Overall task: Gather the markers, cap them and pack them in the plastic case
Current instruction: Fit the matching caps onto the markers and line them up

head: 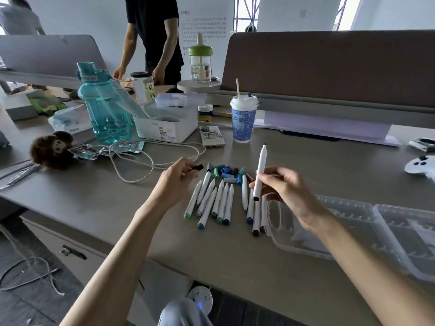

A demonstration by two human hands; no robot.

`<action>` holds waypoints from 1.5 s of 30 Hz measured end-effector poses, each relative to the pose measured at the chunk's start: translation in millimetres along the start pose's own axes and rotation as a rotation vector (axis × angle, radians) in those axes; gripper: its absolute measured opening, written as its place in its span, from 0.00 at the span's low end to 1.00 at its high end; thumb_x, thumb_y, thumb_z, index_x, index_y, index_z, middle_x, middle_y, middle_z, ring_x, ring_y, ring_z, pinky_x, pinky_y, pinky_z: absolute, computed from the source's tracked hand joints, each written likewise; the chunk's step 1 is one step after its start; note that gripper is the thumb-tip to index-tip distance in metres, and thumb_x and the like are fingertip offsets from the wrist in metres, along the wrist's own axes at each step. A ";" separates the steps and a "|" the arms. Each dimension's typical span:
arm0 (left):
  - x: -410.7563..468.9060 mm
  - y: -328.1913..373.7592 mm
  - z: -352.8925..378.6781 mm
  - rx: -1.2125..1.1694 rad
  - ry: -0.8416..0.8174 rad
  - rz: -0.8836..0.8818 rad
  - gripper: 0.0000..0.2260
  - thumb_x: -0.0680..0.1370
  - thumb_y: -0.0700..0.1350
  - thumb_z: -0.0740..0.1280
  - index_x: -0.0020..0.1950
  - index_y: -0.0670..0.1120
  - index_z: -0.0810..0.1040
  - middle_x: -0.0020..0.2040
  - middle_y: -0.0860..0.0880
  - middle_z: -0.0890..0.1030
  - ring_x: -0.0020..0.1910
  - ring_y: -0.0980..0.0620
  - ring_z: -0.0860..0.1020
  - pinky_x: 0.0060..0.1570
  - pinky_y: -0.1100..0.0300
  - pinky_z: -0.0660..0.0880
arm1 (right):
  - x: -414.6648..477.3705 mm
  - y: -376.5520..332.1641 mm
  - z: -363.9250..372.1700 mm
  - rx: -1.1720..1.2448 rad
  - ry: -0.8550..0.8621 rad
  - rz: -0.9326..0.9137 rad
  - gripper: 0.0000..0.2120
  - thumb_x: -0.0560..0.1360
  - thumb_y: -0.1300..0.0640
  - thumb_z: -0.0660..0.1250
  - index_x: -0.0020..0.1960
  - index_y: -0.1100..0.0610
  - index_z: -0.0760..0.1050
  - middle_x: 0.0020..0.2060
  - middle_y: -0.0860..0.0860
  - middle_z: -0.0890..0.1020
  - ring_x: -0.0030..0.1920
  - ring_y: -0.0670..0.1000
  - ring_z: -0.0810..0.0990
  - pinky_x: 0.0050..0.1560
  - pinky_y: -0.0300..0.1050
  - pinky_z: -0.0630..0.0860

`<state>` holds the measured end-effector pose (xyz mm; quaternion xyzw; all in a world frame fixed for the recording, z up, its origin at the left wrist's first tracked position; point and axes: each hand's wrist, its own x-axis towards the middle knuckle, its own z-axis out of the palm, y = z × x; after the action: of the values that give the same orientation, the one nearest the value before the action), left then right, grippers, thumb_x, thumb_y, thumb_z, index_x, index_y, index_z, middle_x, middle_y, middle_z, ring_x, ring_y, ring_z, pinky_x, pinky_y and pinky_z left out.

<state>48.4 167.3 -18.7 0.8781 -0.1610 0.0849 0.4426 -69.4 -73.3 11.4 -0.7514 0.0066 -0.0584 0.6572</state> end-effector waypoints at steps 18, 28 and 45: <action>-43.9 16.7 4.1 -0.459 -0.039 0.201 0.10 0.78 0.30 0.63 0.51 0.43 0.78 0.43 0.49 0.82 0.34 0.66 0.75 0.38 0.73 0.68 | -11.4 8.5 17.9 -0.600 0.107 -0.635 0.12 0.78 0.54 0.66 0.58 0.56 0.82 0.44 0.42 0.79 0.44 0.44 0.79 0.46 0.31 0.72; -44.9 18.8 3.4 -0.451 -0.014 0.189 0.09 0.79 0.31 0.62 0.51 0.44 0.77 0.44 0.49 0.83 0.38 0.67 0.77 0.40 0.74 0.68 | -13.8 7.1 18.2 -0.611 0.120 -0.672 0.11 0.77 0.55 0.66 0.57 0.56 0.82 0.44 0.44 0.80 0.46 0.43 0.79 0.49 0.30 0.71; -50.1 21.9 -0.9 -0.571 -0.083 0.160 0.08 0.81 0.33 0.59 0.58 0.30 0.68 0.40 0.53 0.84 0.32 0.61 0.71 0.36 0.71 0.68 | -13.2 11.5 21.2 -0.621 0.102 -0.620 0.10 0.80 0.53 0.65 0.58 0.52 0.81 0.47 0.41 0.80 0.51 0.43 0.80 0.52 0.36 0.74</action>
<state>-6.3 166.3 -16.3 0.7054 -0.2651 0.0347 0.6565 -79.8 -52.8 -3.8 -0.8758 -0.1694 -0.2850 0.3506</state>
